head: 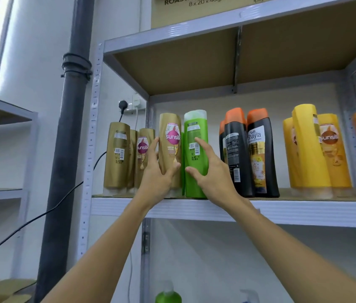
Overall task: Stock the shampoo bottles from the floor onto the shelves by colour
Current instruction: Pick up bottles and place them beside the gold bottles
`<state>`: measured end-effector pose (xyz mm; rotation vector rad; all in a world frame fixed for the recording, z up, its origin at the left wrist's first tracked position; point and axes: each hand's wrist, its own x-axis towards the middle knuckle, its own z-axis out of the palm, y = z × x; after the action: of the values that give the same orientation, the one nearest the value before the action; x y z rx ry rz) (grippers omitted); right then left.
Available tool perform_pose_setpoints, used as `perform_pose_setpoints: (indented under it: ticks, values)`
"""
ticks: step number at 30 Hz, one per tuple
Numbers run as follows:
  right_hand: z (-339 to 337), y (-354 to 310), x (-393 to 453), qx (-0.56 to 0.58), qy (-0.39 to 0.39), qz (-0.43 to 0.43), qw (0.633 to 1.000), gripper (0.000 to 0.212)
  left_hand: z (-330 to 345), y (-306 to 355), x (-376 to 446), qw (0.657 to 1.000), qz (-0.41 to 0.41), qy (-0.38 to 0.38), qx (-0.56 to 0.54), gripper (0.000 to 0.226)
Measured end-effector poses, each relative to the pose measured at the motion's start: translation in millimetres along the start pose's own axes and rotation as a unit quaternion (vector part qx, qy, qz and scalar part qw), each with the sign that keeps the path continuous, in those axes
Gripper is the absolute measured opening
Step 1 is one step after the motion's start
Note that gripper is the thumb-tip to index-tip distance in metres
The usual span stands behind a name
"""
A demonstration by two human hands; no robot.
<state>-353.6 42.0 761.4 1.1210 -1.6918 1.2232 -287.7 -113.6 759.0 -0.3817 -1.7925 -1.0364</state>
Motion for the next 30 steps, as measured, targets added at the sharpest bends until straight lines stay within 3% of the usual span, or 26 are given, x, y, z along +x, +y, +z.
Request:
perform_pose_setpoints:
  ticks: [9, 17, 30]
  values:
    - [-18, -7, -24, -0.054, -0.087, 0.032, 0.994, 0.102, -14, -6, -32, 0.993, -0.038, -0.074, 0.081, 0.094]
    - [-7, -1, -22, -0.121, -0.094, 0.068, 0.986, 0.111, -13, -8, -36, 0.994, -0.037, -0.067, 0.083, 0.091]
    - [1, -2, -21, -0.168, -0.088, 0.083, 0.978, 0.108, -10, -19, -35, 0.994, -0.033, -0.042, 0.094, 0.090]
